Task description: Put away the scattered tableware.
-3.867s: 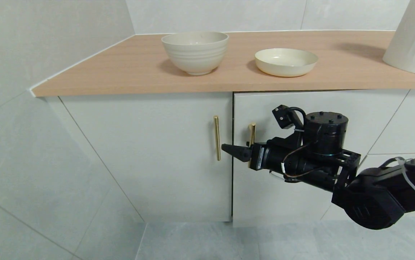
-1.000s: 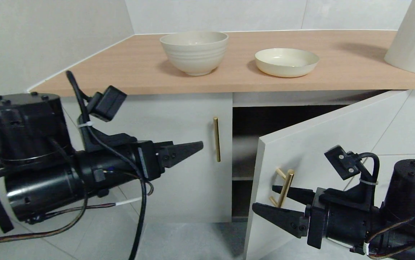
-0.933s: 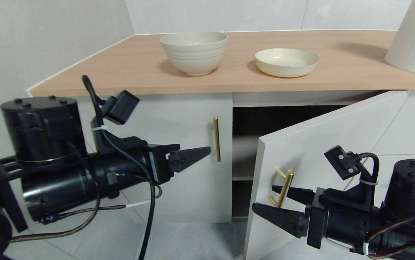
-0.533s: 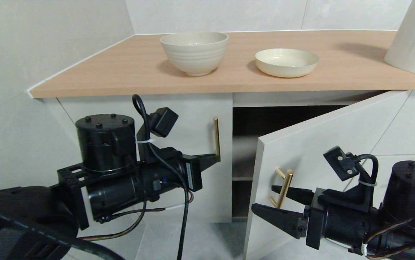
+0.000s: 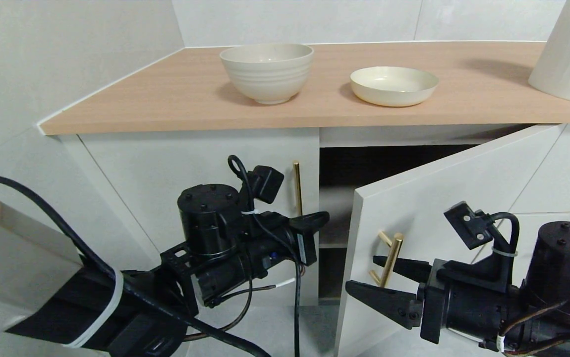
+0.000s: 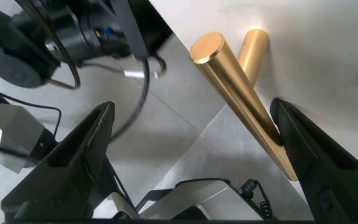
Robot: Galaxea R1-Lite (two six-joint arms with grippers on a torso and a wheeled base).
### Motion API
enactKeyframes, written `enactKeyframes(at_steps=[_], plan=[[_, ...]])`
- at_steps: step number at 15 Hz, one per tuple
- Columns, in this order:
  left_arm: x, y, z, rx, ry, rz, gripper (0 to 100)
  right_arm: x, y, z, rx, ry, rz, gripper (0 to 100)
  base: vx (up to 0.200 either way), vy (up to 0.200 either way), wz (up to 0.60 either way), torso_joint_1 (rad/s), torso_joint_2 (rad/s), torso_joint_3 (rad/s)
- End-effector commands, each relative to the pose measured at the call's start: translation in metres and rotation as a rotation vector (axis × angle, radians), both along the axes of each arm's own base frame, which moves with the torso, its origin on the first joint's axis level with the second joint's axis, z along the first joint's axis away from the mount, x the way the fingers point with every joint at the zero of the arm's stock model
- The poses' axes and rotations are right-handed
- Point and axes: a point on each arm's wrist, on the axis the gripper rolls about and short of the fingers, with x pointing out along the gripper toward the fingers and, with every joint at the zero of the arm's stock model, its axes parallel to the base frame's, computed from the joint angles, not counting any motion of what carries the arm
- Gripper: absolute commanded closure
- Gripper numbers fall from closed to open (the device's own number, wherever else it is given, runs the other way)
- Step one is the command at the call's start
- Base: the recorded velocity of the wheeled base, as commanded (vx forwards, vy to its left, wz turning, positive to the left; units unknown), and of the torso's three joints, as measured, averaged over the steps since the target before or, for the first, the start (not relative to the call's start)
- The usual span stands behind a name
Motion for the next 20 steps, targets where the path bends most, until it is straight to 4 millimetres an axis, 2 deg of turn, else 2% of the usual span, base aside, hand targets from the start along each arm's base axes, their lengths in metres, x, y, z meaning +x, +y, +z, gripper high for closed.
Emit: enactKeyframes(at_steps=[1, 5, 13, 17, 20], plan=[[-0.004, -0.011, -0.002, -0.003, 0.002, -0.055, 100, 0.001, 0.0, 0.0, 0.001, 0.0, -0.003, 0, 0.0, 0.0, 0.0, 0.0, 0.0, 0.0], [-0.008, -0.019, -0.008, -0.027, -0.019, -0.18, 100, 0.001, 0.0, 0.001, 0.003, -0.004, -0.009, 0, 0.0, 0.0, 0.0, 0.0, 0.0, 0.0], [-0.015, -0.031, -0.008, -0.066, -0.064, -0.22, 100, 0.006, -0.011, 0.007, 0.014, -0.029, -0.056, 0, 0.0, 0.0, 0.0, 0.0, 0.0, 0.0], [-0.015, -0.036, -0.007, -0.071, -0.07, -0.23, 100, 0.012, -0.023, 0.009, -0.01, -0.071, -0.105, 0, 0.0, 0.0, 0.0, 0.0, 0.0, 0.0], [-0.015, -0.036, -0.008, -0.068, -0.066, -0.23, 100, 0.001, -0.034, 0.014, -0.105, -0.059, -0.128, 0, 0.0, 0.0, 0.0, 0.0, 0.0, 0.0]])
